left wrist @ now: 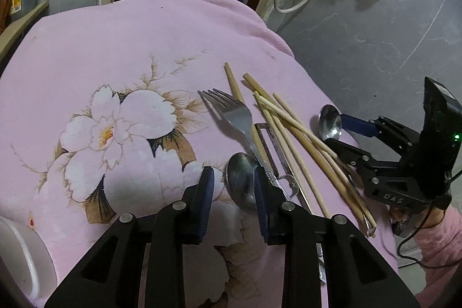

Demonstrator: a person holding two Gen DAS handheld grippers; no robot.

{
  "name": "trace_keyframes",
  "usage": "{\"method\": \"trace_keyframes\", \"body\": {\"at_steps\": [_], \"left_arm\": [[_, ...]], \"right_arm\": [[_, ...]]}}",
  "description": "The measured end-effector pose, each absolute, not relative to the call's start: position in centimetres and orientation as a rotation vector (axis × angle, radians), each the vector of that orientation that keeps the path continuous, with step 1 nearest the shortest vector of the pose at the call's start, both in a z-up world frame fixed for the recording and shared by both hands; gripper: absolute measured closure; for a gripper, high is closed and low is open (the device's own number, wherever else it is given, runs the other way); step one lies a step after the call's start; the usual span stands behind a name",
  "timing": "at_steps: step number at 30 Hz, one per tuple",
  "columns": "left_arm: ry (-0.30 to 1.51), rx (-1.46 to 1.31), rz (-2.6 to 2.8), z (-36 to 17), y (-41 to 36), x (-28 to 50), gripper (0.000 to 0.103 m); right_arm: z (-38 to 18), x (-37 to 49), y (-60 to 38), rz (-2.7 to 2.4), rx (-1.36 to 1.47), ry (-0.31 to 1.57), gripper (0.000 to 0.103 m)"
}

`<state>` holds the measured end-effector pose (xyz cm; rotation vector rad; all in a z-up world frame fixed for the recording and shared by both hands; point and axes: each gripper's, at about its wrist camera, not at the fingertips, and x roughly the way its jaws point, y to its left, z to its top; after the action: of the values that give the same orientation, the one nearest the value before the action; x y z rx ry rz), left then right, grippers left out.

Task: Organize utensils
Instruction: 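Move the right gripper to the metal spoon and close on its handle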

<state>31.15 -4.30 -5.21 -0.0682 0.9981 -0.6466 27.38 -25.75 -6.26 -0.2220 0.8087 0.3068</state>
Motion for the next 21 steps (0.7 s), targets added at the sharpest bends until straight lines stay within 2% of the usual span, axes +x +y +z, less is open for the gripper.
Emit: {"method": "trace_keyframes", "body": {"at_steps": [6,14,15,17,21], "left_arm": [[1.016,-0.109,-0.64,-5.5,-3.9,31.4,0.099],[1.0,-0.132,-0.647,-5.0,-3.8,30.9,0.101],[0.99,-0.128,-0.643,-4.8,-3.8,30.7,0.102],[0.965,-0.118,-0.631,-4.4,-3.7,30.1,0.102],[0.903,-0.097,-0.58,-3.5,-3.5,28.9,0.103]], "right_arm": [[-6.4,28.1,-25.2,0.305,-0.236,0.818,0.051],[-6.7,28.8,-24.7,0.286,-0.258,0.829,0.051],[-6.7,28.8,-24.7,0.287,-0.26,0.829,0.053],[-6.7,28.6,-24.6,0.298,-0.266,0.827,0.064],[-6.7,28.2,-23.8,0.285,-0.315,0.799,0.064]]}}
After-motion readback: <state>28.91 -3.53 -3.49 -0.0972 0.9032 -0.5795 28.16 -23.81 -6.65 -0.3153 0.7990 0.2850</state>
